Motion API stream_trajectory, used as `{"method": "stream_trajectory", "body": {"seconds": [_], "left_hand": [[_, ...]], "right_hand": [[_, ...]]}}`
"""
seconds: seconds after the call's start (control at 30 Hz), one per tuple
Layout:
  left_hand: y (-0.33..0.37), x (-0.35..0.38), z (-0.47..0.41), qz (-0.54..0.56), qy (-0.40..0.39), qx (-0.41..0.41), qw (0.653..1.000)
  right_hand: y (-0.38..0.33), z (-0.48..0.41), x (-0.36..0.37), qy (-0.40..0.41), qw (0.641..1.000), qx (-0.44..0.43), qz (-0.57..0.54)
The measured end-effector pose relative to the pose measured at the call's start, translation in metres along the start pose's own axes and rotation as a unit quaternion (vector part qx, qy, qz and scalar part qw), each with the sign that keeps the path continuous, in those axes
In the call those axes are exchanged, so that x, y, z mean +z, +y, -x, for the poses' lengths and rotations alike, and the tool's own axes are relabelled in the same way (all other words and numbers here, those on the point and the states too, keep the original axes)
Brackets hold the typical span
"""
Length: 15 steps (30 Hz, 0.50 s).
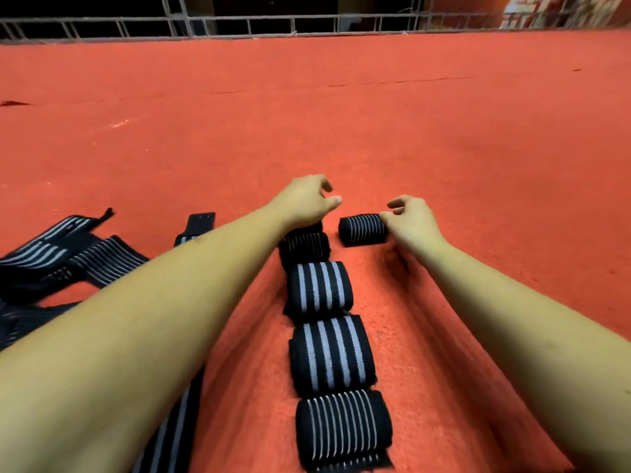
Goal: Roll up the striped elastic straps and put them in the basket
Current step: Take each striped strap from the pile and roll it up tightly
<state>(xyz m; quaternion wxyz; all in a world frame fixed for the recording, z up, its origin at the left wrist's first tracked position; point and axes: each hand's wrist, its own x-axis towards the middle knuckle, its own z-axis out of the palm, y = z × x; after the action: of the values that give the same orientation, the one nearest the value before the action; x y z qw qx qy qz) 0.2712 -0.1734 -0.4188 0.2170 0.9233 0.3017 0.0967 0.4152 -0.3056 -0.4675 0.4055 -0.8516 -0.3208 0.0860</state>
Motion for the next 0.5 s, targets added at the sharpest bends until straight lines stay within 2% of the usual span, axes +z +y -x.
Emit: {"method": "stream_trajectory", "body": {"seconds": [0.23,0.5], "left_hand": [[-0.065,-0.095,0.107,-0.009,0.029,-0.039,0.999],[-0.163,-0.141,0.264,-0.049,0.088,-0.158,0.982]], "right_hand": [[-0.098,0.053,0.012,-0.049,0.996,-0.051,-0.053],[-0.198,0.162,0.092,-0.237,0.963,-0.104,-0.079]]}}
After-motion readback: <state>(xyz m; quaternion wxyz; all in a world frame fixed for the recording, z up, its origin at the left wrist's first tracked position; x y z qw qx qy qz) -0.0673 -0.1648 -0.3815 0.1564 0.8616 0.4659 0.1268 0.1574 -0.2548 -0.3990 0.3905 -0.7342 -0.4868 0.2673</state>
